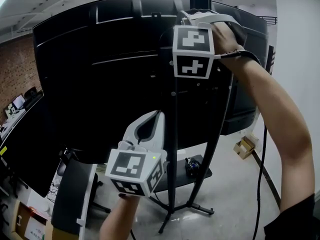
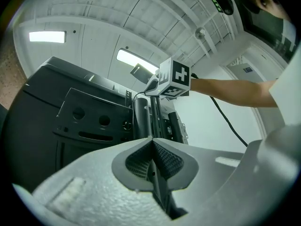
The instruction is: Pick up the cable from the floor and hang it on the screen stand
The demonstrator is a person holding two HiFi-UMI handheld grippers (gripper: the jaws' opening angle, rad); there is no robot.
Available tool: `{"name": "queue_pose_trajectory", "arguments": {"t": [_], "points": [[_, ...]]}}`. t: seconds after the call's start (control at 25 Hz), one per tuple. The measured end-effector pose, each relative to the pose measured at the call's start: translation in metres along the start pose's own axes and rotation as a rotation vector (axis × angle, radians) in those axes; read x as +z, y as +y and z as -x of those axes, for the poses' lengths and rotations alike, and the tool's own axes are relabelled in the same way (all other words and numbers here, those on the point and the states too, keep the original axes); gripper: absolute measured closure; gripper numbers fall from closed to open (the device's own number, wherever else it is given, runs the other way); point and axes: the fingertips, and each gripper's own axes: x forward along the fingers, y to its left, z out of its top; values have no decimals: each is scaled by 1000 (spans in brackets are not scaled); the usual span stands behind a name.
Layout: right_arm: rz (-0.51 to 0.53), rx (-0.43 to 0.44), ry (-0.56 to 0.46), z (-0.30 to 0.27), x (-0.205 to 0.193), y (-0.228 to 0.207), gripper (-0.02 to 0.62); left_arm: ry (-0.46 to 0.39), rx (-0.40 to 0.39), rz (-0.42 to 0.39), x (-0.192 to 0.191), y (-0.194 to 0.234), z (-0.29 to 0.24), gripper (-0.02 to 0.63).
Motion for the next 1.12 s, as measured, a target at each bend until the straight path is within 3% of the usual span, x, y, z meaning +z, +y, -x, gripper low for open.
{"name": "queue_pose_trajectory", "arguments": {"t": [0.12, 0.32, 0.56, 1.0, 1.12], "points": [[6, -11, 10, 1, -11, 1, 583, 1, -19, -1, -2, -9, -6, 615], [-75, -30, 39, 13, -49, -7, 583, -2, -36, 3, -5, -21, -14, 615], [-133, -1, -44, 6, -66, 17, 583, 5, -48, -4, -9, -33, -26, 615], [-144, -161, -143, 11, -54, -23, 580, 12, -40, -4, -13, -41, -42, 615], [-214, -197, -127, 10, -73, -45, 581, 11, -32, -7, -13, -41, -43, 615]]}}
